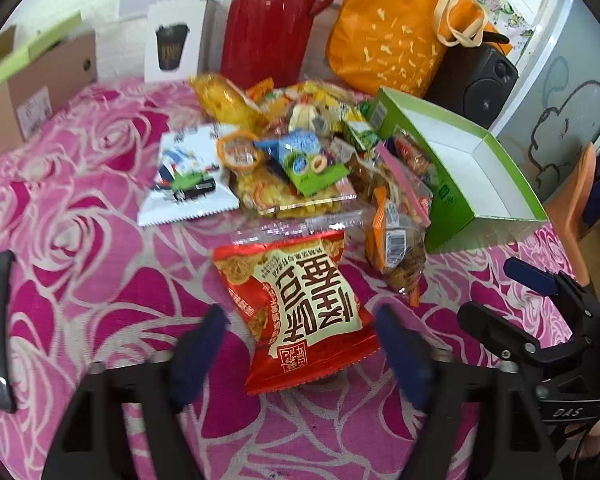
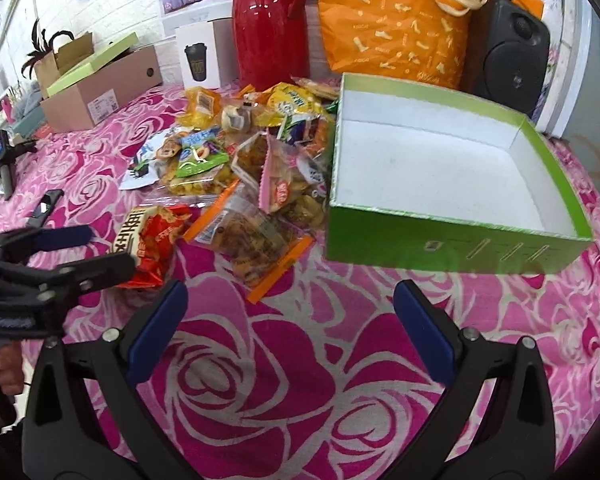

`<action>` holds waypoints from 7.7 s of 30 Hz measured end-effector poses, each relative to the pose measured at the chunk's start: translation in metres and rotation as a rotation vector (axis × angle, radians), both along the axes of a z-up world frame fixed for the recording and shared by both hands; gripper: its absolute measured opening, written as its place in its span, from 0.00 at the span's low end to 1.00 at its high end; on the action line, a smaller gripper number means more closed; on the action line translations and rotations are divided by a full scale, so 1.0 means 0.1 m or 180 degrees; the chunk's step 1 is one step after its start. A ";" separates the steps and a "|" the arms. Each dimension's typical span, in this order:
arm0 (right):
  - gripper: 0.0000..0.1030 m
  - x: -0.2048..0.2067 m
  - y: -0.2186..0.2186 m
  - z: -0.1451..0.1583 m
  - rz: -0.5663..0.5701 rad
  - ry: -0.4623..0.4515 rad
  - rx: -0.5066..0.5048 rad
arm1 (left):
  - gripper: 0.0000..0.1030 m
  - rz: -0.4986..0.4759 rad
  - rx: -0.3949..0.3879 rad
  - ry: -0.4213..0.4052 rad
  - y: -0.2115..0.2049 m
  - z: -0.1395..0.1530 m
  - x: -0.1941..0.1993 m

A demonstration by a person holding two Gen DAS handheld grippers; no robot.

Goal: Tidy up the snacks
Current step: 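Grasp the red chip bag with the left tool while the right tool grasps a clear brown-snack bag, then carry both bags over the green box and open both tools to drop them, then grasp the blue-labeled bag with the right tool while the left tool grasps an orange-labeled bag, then carry both bags into the green box and open both tools, then grasp the white printed bag with the left tool while the right tool grasps the DANCO GALETTE bag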

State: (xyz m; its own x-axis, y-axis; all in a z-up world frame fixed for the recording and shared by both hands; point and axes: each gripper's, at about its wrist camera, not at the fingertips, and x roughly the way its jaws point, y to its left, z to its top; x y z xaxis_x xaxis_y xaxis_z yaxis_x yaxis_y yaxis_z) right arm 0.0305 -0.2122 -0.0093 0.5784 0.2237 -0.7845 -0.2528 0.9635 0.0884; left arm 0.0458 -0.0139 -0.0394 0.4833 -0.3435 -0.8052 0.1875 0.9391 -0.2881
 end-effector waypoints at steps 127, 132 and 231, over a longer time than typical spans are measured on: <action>0.67 0.76 0.94 0.17 0.0675 -0.0161 0.0154 | 0.94 0.0516 -0.0226 -0.0277 1.08 0.18 0.15; 0.59 0.99 1.02 -0.03 0.0669 -0.0087 0.0005 | 0.93 0.0452 -0.0268 -0.0279 1.07 0.17 0.28; 0.99 0.24 -1.00 0.67 -0.0566 -0.0526 0.0510 | 0.84 -0.0241 -0.0171 -0.0441 -0.79 0.86 0.89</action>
State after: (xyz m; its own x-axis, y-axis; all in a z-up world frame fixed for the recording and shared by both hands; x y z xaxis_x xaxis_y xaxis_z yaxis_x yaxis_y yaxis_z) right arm 0.0540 -0.3119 0.0581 0.7367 0.2209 -0.6392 -0.1047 0.9710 0.2149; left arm 0.1352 -0.0927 0.0463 0.5596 -0.4239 -0.7122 0.2986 0.9047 -0.3039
